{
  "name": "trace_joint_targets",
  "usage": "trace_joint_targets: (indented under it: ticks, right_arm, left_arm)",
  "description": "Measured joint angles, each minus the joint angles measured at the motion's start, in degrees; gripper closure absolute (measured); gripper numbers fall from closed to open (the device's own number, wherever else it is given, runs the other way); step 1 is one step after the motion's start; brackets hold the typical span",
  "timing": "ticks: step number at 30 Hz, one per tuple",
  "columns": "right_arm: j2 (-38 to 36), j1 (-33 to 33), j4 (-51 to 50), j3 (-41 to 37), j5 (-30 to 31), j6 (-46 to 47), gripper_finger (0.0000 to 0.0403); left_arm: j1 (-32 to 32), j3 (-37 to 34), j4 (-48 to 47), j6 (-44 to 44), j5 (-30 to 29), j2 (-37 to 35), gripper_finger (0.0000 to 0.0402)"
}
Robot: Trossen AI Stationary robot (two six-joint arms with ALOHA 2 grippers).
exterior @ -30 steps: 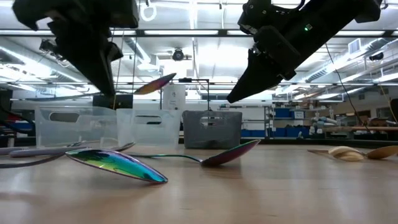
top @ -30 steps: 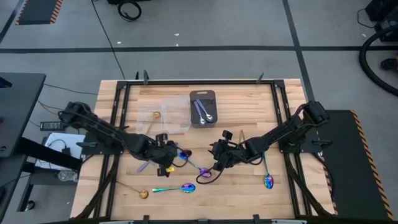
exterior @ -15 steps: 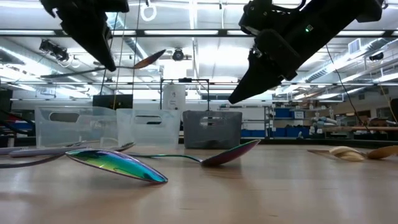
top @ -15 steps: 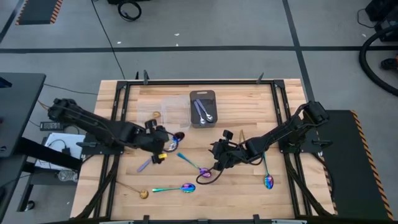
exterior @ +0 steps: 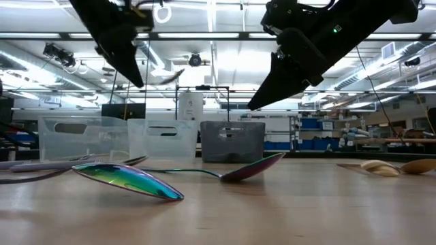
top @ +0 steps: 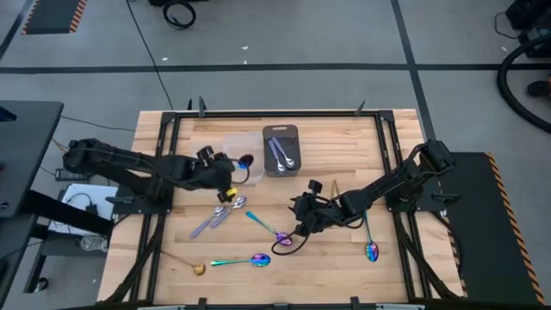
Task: Sort silverware by color (type)
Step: Put the blue spoon into the right transparent bin
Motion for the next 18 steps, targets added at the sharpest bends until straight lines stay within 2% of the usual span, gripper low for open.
trace_joint_targets:
  ticks: [10, 14, 18]
  right_arm:
    - [0.0, 0.1, 2.1, 0.0, -0.1, 0.1, 0.0271]
    - [0.0, 0.3, 3.6, 0.0, -0.2, -0.8, 0.0271]
    - [0.0, 0.5, 3.7, 0.0, -2.1, -1.0, 0.0271]
  left_arm:
    - [9.7, -6.9, 21.3, 9.5, 6.2, 0.0, 0.0386]
    - [13.1, -10.1, 32.0, 10.5, 9.7, 0.0, 0.0386]
    - [16.2, -12.8, 39.4, 10.9, 10.6, 0.0, 0.0386]
